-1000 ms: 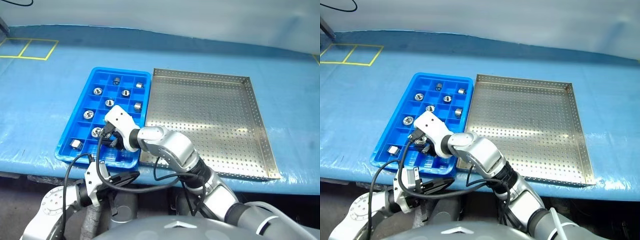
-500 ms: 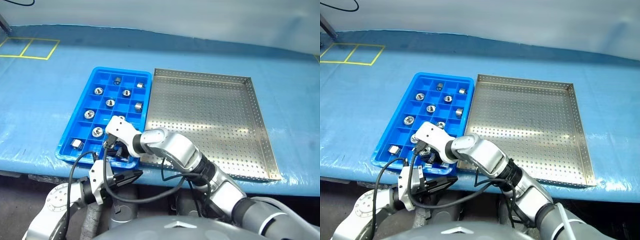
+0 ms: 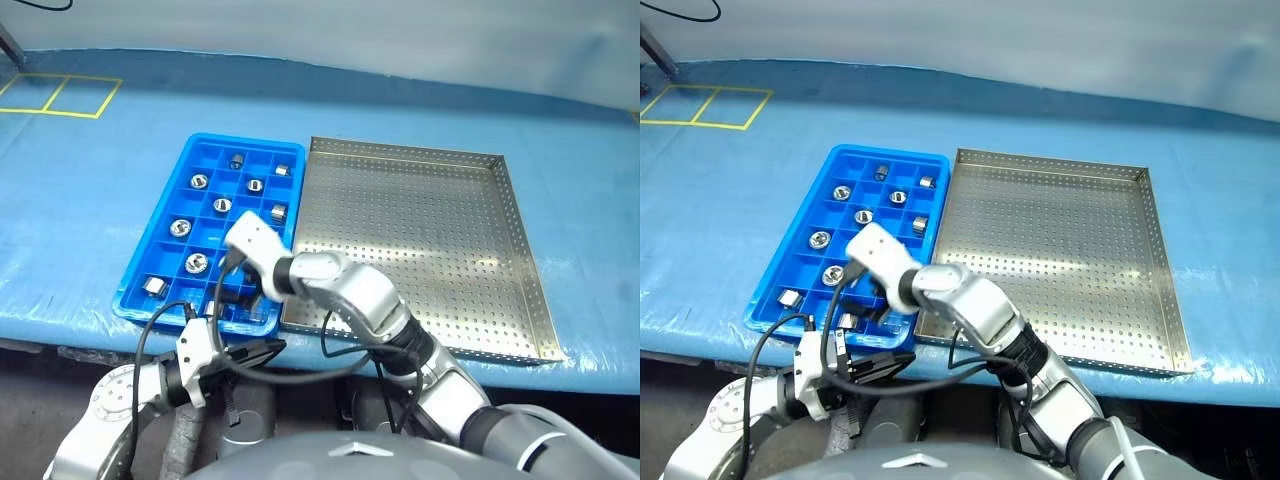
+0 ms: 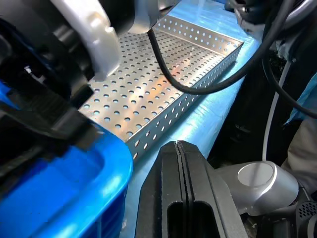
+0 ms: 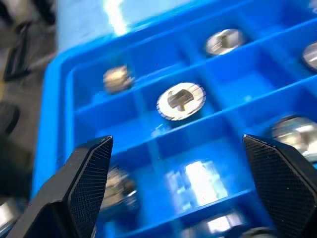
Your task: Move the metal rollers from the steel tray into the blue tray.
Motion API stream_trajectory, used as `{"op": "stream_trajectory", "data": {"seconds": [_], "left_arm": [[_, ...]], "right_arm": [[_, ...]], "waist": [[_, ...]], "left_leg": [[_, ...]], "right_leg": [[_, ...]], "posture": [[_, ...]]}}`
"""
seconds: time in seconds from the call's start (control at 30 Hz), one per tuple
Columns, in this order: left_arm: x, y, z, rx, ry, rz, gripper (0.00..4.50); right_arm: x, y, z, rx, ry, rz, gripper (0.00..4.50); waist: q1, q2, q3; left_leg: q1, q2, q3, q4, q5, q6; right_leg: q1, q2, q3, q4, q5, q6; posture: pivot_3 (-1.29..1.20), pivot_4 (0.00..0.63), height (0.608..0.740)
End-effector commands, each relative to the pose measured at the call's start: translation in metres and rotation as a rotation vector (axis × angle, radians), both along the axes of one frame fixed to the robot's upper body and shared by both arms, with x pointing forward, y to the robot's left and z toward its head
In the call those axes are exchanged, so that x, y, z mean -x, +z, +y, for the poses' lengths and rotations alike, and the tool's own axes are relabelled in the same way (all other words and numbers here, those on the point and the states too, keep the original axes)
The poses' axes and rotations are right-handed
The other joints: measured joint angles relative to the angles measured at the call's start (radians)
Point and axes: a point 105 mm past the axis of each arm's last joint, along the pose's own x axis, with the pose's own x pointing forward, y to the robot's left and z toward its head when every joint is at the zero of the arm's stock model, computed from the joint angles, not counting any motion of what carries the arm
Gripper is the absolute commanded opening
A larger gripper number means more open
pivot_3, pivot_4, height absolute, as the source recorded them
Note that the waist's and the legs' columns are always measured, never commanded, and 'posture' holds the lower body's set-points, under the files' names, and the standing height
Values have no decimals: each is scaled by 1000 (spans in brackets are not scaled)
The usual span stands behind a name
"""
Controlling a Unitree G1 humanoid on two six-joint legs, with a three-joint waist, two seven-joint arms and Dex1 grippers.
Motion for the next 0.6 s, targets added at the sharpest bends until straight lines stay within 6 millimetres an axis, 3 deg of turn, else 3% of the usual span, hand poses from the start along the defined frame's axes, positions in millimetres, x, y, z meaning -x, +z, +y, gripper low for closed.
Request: {"op": "stream_trajectory", "data": {"seconds": [0.03,0.07,0.17,0.27,0.4,0.5,0.6], "left_arm": [[-3,9,-1,37,-16,-57,0],[-4,10,-2,41,-25,-64,0],[-5,10,-2,45,-44,-72,0],[-6,10,-3,46,-78,-86,0],[-8,16,-5,78,-106,-137,0],[-7,24,-5,114,-117,-159,0],[-2,46,-1,264,-122,-163,0]], "right_arm": [[-33,42,-44,-122,-274,-213,4444],[-40,45,-62,-115,-363,-264,4444],[-48,44,-92,-75,-509,-337,4444],[-56,31,-149,118,-760,-454,4444],[-40,1,-205,342,-884,-457,4444],[-24,-12,-223,418,-886,-419,4444],[-4,-24,-231,382,-863,-296,4444]], "waist": [[0,0,0],[-1,0,0],[-13,0,0],[-28,0,0],[-42,0,0],[-57,0,0],[-80,0,0]], "left_leg": [[0,0,0,0,0,0],[0,-1,1,0,0,0],[-1,-1,1,0,0,0],[-1,-1,2,-2,0,0],[-1,-1,2,-3,0,0],[-1,-1,2,-3,0,0],[0,0,2,-1,0,0]], "right_leg": [[0,0,0,0,0,0],[0,-1,0,-1,0,0],[0,-1,1,-2,0,1],[-1,-1,1,-1,0,0],[-2,-1,2,-1,0,0],[-2,-1,3,-1,0,0],[-1,0,3,0,0,0]], "posture": [[197,150,740],[182,150,740],[151,150,740],[114,150,740],[81,150,740],[64,150,740],[41,150,740]]}}
